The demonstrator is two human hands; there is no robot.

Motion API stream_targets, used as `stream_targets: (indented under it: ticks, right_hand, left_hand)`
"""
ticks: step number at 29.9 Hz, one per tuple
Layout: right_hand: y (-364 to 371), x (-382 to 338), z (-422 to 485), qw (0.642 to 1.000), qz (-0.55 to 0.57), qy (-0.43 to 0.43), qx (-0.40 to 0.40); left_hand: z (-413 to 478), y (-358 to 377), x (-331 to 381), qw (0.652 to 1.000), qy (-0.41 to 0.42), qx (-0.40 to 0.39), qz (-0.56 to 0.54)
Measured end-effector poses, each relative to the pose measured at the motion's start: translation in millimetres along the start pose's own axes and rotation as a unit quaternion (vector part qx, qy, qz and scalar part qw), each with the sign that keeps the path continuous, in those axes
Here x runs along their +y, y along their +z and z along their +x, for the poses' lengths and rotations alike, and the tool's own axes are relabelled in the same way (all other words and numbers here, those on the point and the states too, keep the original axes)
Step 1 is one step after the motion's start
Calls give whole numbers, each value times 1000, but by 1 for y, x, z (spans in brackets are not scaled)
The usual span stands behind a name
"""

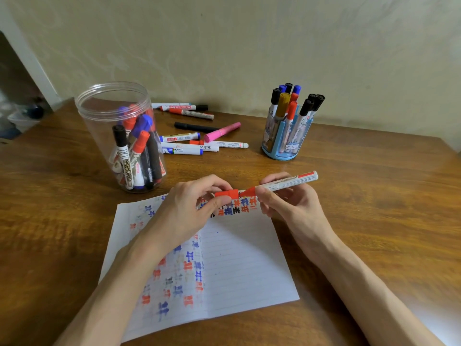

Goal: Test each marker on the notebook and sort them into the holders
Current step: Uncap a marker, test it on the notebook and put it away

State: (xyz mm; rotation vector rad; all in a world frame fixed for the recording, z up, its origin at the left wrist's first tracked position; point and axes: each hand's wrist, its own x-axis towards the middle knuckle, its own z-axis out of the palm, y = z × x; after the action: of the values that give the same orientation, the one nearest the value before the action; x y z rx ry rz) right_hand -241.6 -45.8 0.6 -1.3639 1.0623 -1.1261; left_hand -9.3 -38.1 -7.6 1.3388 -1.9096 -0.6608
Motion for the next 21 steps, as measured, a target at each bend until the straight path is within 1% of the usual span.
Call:
stream_targets:
  ticks: [3,6,8,11,14,15,19,21]
  right_hand:
    - [1,0,0,999,-2,-4,-38]
    - [2,2,1,994,88,42,-51]
    - [-1,3,3,990,113,69,-47]
    - [-10,3,6,994,50,77,-56]
    - [-19,-2,7,995,25,74,-62]
    - [-21,-3,7,996,9,64,-67]
    - [-20,2,6,989,-132,-19,-70]
    - [-17,7,5,985,-156,-44,-54]
  left_hand:
    - [-1,0,2,1000,-2,-7,-19]
    - [-1,-1,0,1000,-4,-3,-3]
    - [0,-2,-2,1000,0,1,17]
    - [1,-3,-1,999,15,-9,33]
    - [0,-2,0,999,24,-11,41]
    - [0,-2,0,999,27,-10,44]
    - [0,0,-2,997,50,-3,58]
    - [-1,0,-2,997,54,4,63]
